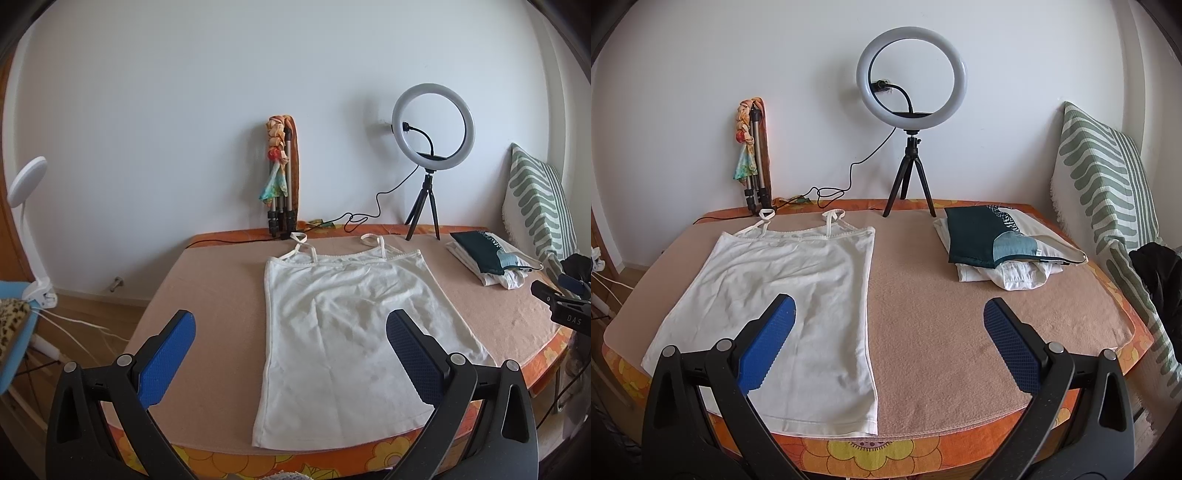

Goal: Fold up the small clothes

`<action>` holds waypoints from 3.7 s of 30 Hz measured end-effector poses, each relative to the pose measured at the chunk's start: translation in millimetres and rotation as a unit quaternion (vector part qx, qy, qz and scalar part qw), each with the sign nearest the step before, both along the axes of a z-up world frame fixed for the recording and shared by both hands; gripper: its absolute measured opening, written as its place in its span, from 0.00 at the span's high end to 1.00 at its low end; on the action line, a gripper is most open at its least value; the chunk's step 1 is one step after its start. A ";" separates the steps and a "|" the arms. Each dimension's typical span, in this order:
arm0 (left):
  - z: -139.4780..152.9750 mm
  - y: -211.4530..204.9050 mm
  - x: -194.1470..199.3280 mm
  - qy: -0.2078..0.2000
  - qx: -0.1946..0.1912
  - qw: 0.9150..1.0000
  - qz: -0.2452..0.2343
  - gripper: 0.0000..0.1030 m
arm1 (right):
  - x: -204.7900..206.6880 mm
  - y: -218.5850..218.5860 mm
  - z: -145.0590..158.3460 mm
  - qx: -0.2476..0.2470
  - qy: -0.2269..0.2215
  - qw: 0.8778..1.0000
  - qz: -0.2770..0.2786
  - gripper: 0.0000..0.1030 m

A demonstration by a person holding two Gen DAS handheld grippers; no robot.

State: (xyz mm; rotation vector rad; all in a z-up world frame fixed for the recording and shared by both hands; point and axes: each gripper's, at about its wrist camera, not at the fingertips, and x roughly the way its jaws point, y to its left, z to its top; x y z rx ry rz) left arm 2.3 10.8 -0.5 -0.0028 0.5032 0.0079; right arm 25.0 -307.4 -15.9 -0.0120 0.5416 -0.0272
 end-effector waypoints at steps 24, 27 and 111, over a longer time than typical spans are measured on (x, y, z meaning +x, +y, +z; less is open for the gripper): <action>0.4 -2.4 -2.4 -0.002 0.003 1.000 0.001 0.00 | 0.1 2.3 0.9 0.000 -0.001 1.000 0.001 0.00; 0.9 -2.8 -3.4 -0.002 0.003 1.000 0.000 0.00 | 0.3 2.7 0.6 -0.001 -0.001 1.000 0.001 0.00; -123.3 79.0 23.4 0.218 -0.154 0.962 -0.049 0.41 | 154.2 203.5 9.1 0.061 0.120 0.963 0.233 0.34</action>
